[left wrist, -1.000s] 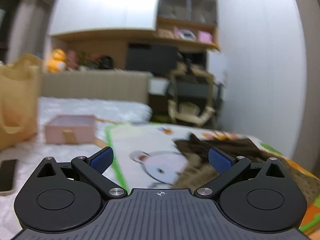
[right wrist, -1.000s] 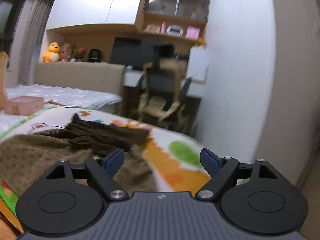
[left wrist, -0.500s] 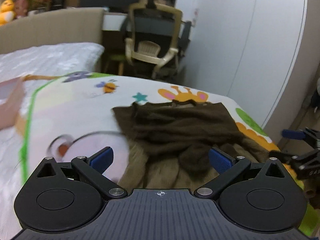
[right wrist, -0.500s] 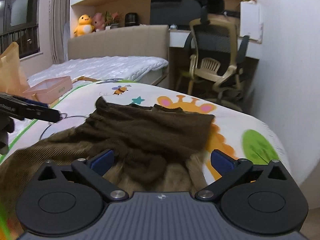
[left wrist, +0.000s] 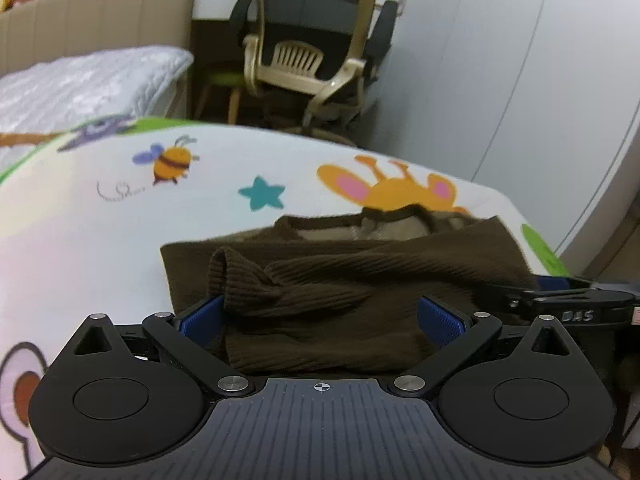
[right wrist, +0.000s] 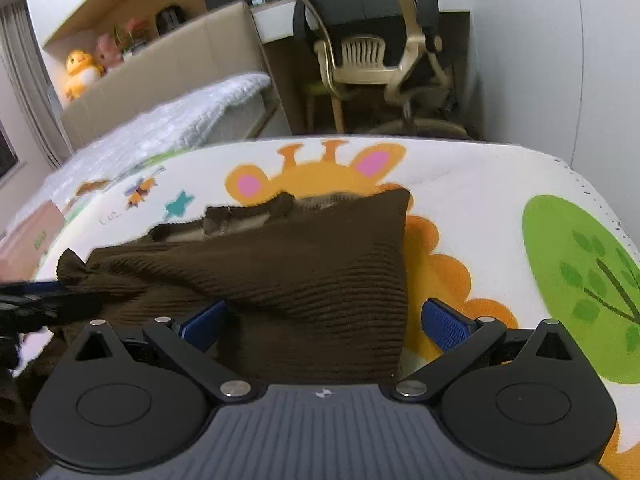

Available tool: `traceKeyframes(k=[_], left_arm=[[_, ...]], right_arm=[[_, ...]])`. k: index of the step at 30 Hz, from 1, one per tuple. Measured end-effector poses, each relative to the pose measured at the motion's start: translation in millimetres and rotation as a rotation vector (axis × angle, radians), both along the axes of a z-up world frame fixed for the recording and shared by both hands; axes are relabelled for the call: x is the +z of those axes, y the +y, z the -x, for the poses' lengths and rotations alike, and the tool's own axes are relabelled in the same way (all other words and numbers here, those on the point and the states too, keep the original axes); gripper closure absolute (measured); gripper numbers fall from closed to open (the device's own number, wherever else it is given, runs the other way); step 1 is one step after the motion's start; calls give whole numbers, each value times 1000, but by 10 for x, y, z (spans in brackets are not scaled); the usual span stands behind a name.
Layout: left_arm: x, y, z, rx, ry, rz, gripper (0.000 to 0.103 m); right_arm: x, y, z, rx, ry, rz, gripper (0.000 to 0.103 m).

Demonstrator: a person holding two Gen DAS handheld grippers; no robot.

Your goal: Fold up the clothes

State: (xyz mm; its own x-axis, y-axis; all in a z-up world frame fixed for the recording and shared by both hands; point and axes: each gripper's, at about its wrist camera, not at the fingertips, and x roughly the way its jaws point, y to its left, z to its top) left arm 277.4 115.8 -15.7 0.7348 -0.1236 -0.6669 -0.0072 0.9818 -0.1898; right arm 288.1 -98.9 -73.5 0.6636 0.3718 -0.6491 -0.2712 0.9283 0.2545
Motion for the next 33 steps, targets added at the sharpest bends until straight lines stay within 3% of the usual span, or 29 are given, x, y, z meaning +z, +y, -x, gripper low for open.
traceKeyframes(k=[3,14,19,22,26,28,33], left_arm=[[-110,22,-67,3,36,6,0],[-167,22,-85,0,33,14,0],[-136,305,-71,-54,53,174,0],[-60,534,51,12,54,235,0],[-56,666,115,175,58,3,0],[-88,768,63,215,77,-17,0],[-31,764,-56,114,82,164,0]], right_arm=[[-11,15,33,-3,-7,11,0],[0,87,54,26,-17,92,0],[-1,109,68,41,-25,120,0],[-2,111,95,31,-41,116,0],[0,102,97,27,-44,108,0],[5,86,94,28,-43,94,0],[188,-73,42,17,-47,10,0]])
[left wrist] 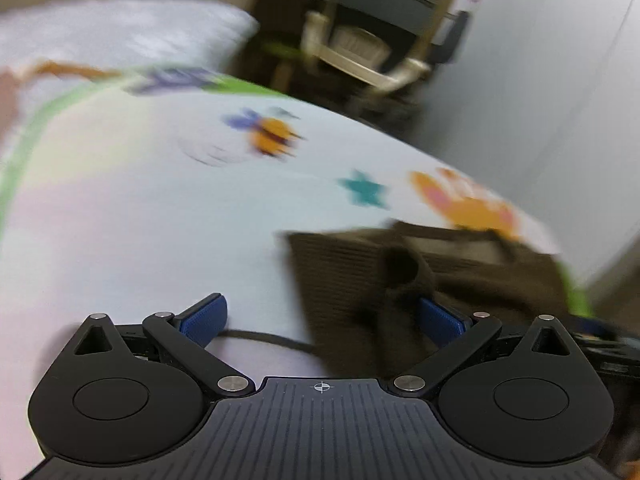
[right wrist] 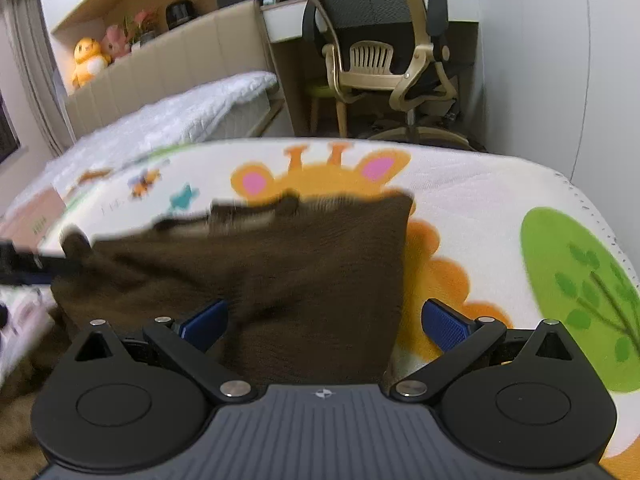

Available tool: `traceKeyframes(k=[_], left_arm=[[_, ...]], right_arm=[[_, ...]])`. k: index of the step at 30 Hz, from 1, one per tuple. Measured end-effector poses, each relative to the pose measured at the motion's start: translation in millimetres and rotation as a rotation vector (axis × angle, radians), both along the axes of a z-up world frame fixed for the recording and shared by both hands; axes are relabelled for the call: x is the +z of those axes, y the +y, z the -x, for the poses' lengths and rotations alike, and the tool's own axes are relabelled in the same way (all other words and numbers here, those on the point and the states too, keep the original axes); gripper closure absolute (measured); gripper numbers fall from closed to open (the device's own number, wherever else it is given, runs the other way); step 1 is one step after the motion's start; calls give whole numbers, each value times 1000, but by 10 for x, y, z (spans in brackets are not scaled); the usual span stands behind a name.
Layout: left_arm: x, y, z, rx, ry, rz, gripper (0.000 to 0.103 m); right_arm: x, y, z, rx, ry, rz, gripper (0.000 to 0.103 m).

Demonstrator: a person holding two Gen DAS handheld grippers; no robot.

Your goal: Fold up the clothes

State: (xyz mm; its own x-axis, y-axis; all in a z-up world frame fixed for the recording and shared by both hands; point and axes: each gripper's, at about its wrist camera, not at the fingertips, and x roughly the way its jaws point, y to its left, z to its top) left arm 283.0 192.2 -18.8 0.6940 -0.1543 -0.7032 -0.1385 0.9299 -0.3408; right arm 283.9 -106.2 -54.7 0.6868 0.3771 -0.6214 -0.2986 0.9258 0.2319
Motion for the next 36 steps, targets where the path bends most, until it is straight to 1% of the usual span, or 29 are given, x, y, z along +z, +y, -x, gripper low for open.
traceKeyframes(k=[2,3,4,6,8,9,10,11,12,13,14,15,16,17,20,24,27,29,32,34,36], left_arm=[[-21,-21,-73,-22,7,39,1],[-35,-32,-109,-30,7,47,2],[-57,-43,-143,-29,-4,23,3],[-81,-69,-192,-23,-24,5,4],[-83,-44,-220,0,-27,27,5],[-90,-30,-237,11,-29,44,6],[-92,-30,-264,21,-32,55,8],[-92,-39,-295,22,-36,59,16],[-93,-60,-325,21,-40,61,27],[-94,-82,-363,24,-40,60,28],[-95,-107,-401,23,-41,58,36],[-98,-137,-430,9,-41,55,53],[-104,-159,-434,-3,-38,49,60],[-110,-180,-438,-16,-35,43,71],[-55,-236,-368,-36,-46,-3,79],[138,-332,-156,-63,-93,-59,84],[362,-423,140,-97,-145,-82,84],[502,-491,395,-129,-177,-104,85],[664,-588,849,-184,-226,-134,85],[703,-634,1174,-218,-253,-158,84],[703,-670,1498,-247,-272,-185,83]], right_arm=[[133,-94,-116,-20,-7,-25,0],[191,-137,-188,-30,-4,-33,3],[218,-171,-283,-35,7,-33,8],[138,-205,-528,-46,68,-23,26],[-15,-228,-756,-58,153,-62,35],[-64,-213,-840,-53,174,-86,36],[-70,-168,-895,-37,166,-106,39],[-85,-114,-951,-17,172,-134,49],[-102,-41,-993,4,185,-151,53],[-110,42,-1017,24,186,-144,53],[-119,124,-1042,44,188,-136,60],[-119,193,-1047,60,182,-112,72],[-111,247,-1030,72,167,-68,76],[-100,274,-1005,78,157,-44,84],[6,213,-865,73,130,-46,89],[315,95,-510,94,59,-51,90],[568,3,-145,116,8,-54,91],[696,-67,152,131,-24,-53,91],[771,-203,679,139,-63,-56,92],[737,-299,1018,141,-73,-44,92],[653,-390,1327,140,-78,-9,92]])
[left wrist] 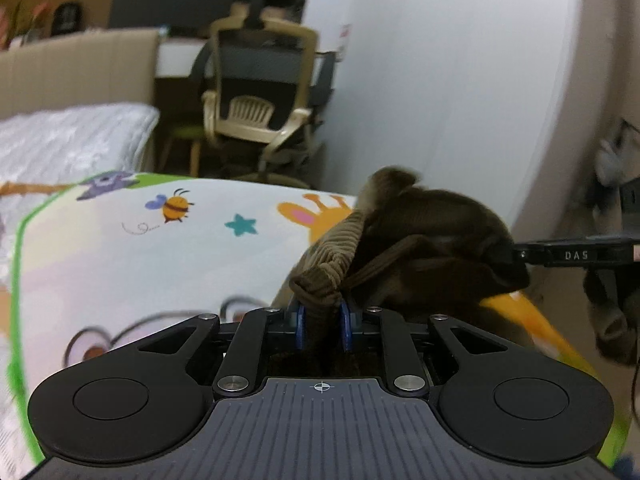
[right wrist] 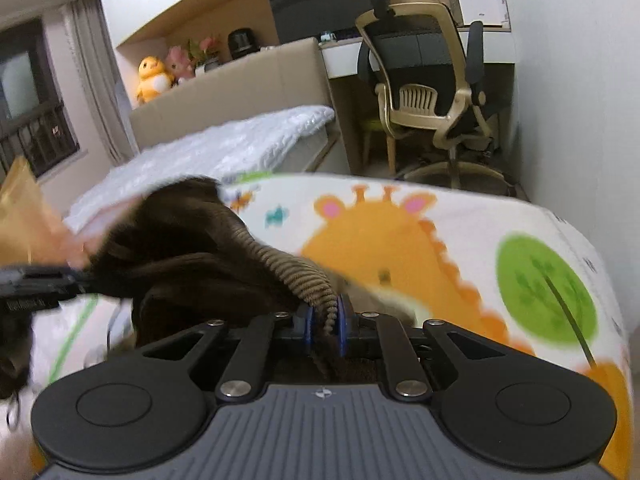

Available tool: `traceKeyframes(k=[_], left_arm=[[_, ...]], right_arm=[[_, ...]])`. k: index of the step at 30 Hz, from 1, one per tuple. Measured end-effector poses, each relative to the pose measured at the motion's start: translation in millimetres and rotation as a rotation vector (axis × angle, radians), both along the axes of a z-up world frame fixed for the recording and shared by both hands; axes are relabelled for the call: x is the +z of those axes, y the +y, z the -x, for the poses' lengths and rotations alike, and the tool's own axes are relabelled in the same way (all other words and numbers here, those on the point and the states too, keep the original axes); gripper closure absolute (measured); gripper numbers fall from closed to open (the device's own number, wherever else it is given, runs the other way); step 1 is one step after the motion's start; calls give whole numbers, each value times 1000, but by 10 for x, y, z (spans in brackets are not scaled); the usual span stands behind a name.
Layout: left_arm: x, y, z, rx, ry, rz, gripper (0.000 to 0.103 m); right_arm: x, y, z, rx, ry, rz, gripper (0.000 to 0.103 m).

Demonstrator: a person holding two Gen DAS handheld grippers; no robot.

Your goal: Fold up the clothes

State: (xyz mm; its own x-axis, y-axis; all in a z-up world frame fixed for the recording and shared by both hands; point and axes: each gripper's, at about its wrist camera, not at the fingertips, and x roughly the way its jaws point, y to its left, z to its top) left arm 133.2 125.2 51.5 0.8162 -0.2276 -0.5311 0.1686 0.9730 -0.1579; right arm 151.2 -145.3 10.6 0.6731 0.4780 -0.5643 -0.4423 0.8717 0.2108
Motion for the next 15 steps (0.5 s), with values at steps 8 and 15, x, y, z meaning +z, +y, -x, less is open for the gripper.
traceKeyframes(k=[8,15], left_arm=[[-292,242,893,26,87,58,36],[-299,586,843,40,119,353,10]], right_arm=[[-329,-478,788,-101,32,11,55],[-302,-597,597,-137,94,-163,37]])
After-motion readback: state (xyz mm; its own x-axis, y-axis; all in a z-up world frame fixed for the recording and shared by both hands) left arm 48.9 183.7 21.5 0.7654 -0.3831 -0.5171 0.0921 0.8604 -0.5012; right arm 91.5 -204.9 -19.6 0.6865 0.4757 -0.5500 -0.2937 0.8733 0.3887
